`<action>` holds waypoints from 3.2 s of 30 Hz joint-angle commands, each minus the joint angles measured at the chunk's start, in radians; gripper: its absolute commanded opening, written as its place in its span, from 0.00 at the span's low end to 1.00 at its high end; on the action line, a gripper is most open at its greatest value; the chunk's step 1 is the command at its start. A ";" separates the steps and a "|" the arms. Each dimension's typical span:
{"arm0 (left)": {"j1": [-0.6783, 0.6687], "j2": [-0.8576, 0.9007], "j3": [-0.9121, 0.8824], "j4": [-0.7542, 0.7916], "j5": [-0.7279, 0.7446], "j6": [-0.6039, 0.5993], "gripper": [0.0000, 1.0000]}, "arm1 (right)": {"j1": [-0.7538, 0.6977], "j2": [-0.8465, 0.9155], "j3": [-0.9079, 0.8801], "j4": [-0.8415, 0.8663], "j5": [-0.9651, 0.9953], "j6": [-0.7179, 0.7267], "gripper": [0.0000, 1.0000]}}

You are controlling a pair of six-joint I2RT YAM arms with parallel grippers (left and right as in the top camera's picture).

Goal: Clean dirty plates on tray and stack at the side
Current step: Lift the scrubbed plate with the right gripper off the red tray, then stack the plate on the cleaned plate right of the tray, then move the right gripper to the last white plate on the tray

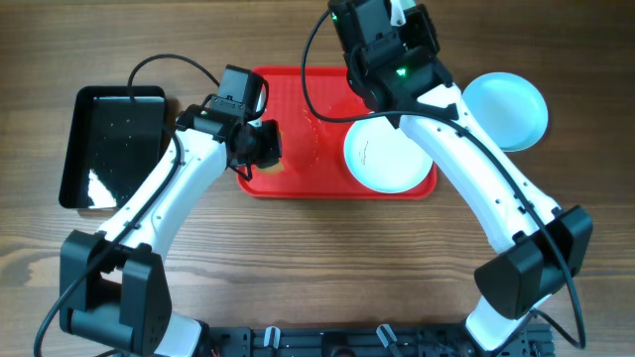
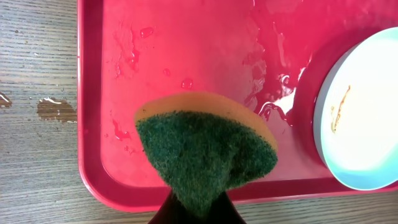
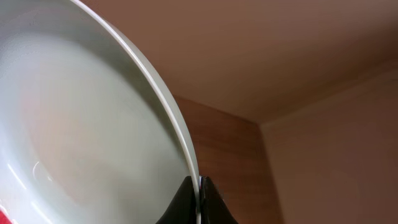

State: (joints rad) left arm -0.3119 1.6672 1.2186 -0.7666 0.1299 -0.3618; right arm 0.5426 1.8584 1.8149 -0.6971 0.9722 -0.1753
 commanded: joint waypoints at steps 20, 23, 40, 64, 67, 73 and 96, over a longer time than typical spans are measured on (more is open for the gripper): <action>0.002 0.000 0.003 0.022 0.019 -0.013 0.04 | -0.230 -0.008 0.010 -0.305 -0.431 0.522 0.04; 0.002 0.000 0.003 0.022 0.019 -0.013 0.04 | -0.378 -0.007 0.010 -0.337 -0.696 0.546 0.04; 0.002 0.001 0.003 0.055 0.019 -0.014 0.04 | -1.025 -0.007 -0.360 -0.133 -1.111 0.576 0.04; 0.002 0.001 0.002 0.078 0.019 -0.014 0.04 | -1.058 0.002 -0.568 0.179 -1.186 0.660 0.04; 0.002 0.001 0.002 0.078 0.019 -0.014 0.04 | -1.058 0.002 -0.599 0.202 -1.186 0.690 0.07; 0.002 0.001 0.003 0.078 0.019 -0.013 0.04 | -1.058 0.002 -0.628 0.233 -1.187 0.702 0.22; 0.002 0.001 0.002 0.088 0.019 -0.014 0.04 | -0.809 -0.193 -0.614 0.063 -1.506 0.560 0.74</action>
State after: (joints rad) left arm -0.3119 1.6672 1.2186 -0.6804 0.1329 -0.3656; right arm -0.3759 1.7241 1.1919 -0.5816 -0.5316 0.4477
